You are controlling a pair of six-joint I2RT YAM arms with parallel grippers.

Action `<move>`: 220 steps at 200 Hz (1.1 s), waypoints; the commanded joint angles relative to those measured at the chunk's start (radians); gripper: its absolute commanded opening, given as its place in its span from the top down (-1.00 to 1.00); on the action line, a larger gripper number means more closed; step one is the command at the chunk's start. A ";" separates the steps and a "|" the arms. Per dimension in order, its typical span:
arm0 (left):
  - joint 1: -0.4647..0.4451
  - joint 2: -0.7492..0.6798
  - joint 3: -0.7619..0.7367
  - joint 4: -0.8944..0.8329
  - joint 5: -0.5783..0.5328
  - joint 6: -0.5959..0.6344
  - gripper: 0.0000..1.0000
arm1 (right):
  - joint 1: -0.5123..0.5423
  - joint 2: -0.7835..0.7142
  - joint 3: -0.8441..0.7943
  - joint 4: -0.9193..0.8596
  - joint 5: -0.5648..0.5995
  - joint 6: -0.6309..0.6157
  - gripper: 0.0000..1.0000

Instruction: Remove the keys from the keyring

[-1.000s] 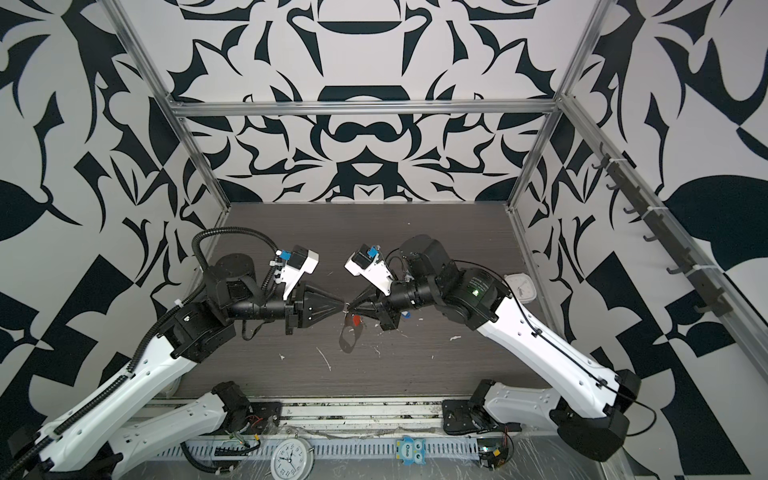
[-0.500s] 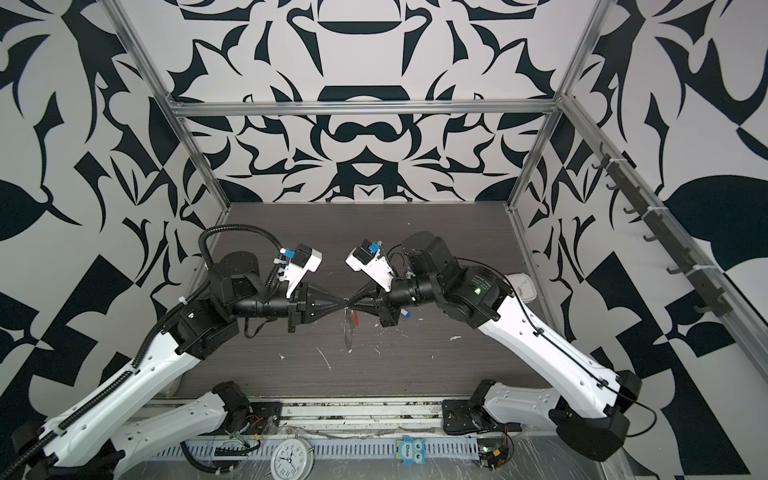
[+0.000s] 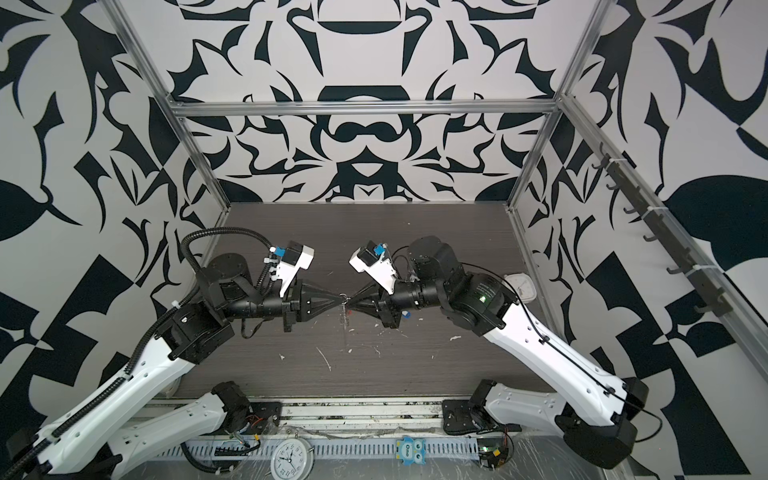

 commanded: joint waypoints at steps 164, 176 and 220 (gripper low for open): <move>0.001 -0.108 -0.137 0.236 -0.061 -0.051 1.00 | 0.110 -0.078 -0.061 0.141 0.148 -0.018 0.32; 0.001 -0.112 -0.144 0.241 -0.051 -0.048 1.00 | 0.110 -0.112 -0.061 0.146 0.180 -0.018 0.25; -0.001 -0.115 -0.165 0.309 -0.014 -0.067 1.00 | 0.111 -0.146 -0.079 0.240 0.237 0.023 0.18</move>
